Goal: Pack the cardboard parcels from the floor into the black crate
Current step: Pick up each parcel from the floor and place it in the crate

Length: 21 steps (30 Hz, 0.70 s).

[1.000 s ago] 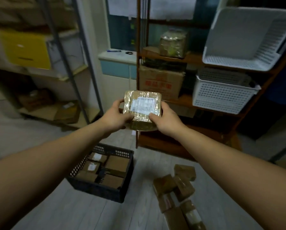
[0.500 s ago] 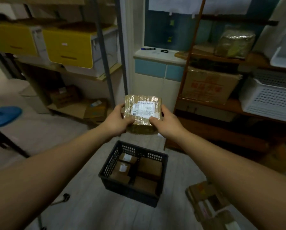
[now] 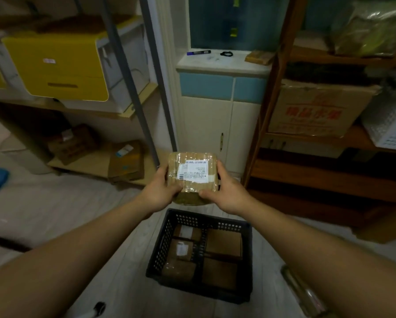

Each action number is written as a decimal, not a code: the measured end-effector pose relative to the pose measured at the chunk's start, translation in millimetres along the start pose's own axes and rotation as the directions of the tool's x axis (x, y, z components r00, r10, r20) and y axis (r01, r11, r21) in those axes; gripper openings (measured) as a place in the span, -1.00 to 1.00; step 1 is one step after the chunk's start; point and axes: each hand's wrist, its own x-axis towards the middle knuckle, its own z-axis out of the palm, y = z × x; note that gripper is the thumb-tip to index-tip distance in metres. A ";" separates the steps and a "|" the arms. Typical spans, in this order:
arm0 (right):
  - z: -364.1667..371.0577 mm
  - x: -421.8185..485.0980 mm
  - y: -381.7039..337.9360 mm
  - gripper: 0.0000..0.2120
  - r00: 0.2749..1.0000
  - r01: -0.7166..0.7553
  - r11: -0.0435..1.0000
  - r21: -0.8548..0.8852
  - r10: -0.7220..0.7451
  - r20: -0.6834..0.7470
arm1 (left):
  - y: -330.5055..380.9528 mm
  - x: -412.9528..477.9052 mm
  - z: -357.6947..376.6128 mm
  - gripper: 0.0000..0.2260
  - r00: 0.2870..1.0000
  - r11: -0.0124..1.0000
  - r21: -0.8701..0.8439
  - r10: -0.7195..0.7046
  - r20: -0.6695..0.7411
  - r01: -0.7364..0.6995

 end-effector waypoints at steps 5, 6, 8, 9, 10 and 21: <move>25.0 45.9 25.8 -0.19 0.998 -0.064 0.998 0.019 0.064 -0.027 | -29.2 53.6 -11.0 -0.36 0.995 0.999 0.032 -0.030 0.093 0.027; 31.8 55.6 31.5 -0.18 0.997 -0.072 0.997 0.022 0.073 -0.035 | -36.7 64.1 -12.9 -0.36 0.994 0.999 0.036 -0.013 0.113 0.009; 49.7 75.4 46.7 -0.16 0.993 -0.100 0.994 0.032 0.102 -0.056 | -57.4 86.3 -17.4 -0.38 0.987 0.999 0.048 0.006 0.158 -0.014; 60.4 86.3 56.4 -0.14 0.991 -0.112 0.993 0.034 0.114 -0.065 | -72.3 100.3 -19.5 -0.38 0.985 0.998 0.062 0.014 0.174 -0.026; 72.8 97.0 69.3 -0.13 0.990 -0.121 0.992 0.032 0.123 -0.074 | -90.6 114.9 -20.2 -0.38 0.983 0.996 0.080 0.016 0.183 -0.031; 258.6 207.1 370.5 -0.21 0.984 -0.178 0.979 0.101 0.177 0.015 | -426.7 272.5 84.1 -0.63 0.983 0.968 0.243 0.016 0.184 -0.061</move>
